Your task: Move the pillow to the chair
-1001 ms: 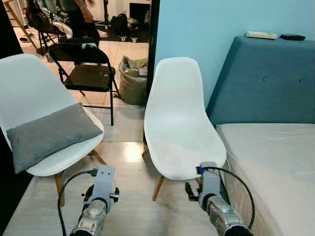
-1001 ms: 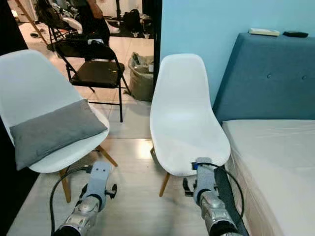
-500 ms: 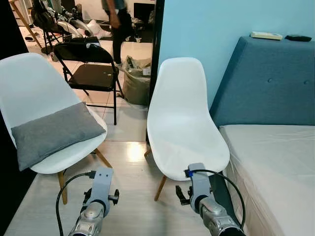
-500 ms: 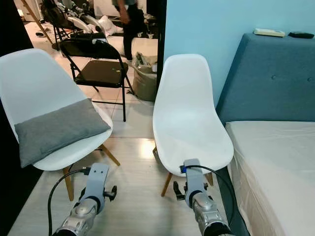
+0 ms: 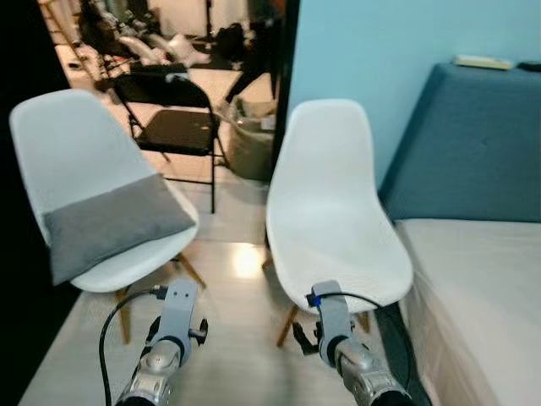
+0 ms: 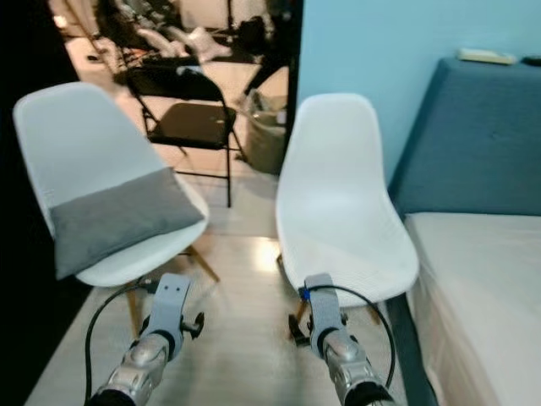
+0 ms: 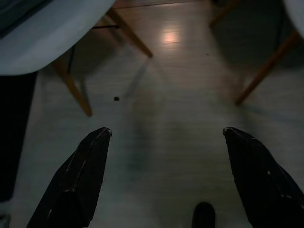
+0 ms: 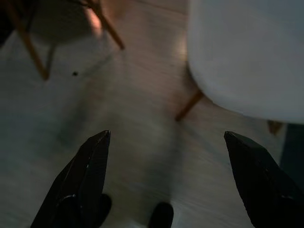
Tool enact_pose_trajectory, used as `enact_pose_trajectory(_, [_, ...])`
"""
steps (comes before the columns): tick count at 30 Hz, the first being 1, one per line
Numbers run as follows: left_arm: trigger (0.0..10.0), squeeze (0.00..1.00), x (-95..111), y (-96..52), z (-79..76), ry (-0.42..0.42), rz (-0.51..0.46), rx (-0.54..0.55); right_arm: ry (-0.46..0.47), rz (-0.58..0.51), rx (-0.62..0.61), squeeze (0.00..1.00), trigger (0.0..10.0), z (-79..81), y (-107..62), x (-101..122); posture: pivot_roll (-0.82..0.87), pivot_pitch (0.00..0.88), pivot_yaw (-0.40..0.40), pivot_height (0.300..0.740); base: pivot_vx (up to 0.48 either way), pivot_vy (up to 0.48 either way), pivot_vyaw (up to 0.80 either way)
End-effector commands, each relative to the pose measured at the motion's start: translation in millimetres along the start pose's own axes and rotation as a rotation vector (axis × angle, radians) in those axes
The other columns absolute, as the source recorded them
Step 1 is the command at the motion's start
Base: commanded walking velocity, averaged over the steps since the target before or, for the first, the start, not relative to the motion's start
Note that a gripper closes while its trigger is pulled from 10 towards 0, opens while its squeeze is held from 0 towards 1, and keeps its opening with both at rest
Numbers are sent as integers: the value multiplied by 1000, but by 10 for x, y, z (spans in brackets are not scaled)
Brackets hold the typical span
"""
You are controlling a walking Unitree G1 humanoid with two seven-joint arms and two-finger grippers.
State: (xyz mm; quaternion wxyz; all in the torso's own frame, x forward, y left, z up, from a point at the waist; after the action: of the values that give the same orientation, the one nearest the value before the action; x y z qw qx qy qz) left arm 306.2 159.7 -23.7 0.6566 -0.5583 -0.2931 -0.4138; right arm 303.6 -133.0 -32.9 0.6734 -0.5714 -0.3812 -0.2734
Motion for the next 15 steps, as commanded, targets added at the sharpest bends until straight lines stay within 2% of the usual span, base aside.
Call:
enact_pose_trajectory(1, [10000, 0, 3, 2, -4, 27, 10, -4, 15, 1, 1, 0, 10000, -2, -11, -32, 15, 100, -46, 740, 0, 0, 800])
enact_pose_trajectory(4, [10000, 0, 51, 3, -21, 37, -9, -17, 72, -8, -14, 0, 10000, -48, -14, -12, 15, 106, -39, 740, 0, 0, 800])
enact_pose_trajectory(10, [10000, 0, 74, 16, 5, 52, -5, -12, 72, -13, -12, 0, 10000, -70, -12, 16, 14, 105, -32, 740, 0, 0, 800])
enact_pose_trajectory(15, [10000, 0, 88, 23, -3, 59, -3, -14, 107, -14, -28, 0, 10000, -105, -13, 22, 13, 106, -30, 740, 0, 0, 800])
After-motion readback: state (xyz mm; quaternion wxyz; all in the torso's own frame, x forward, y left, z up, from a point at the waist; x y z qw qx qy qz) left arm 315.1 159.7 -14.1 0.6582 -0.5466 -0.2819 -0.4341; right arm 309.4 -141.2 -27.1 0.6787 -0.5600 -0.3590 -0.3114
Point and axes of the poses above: a point about 5 cm out from each wrist's last joint towards the gripper, its own y axis pointing out of the wrist towards the gripper, its own x axis along the axis of the wrist's last joint, z = x × y, the point moved 3 cm from there along y, pointing out of the wrist towards the gripper, and after that the axes turned 4 degrees about y, right-handed, at the moved point
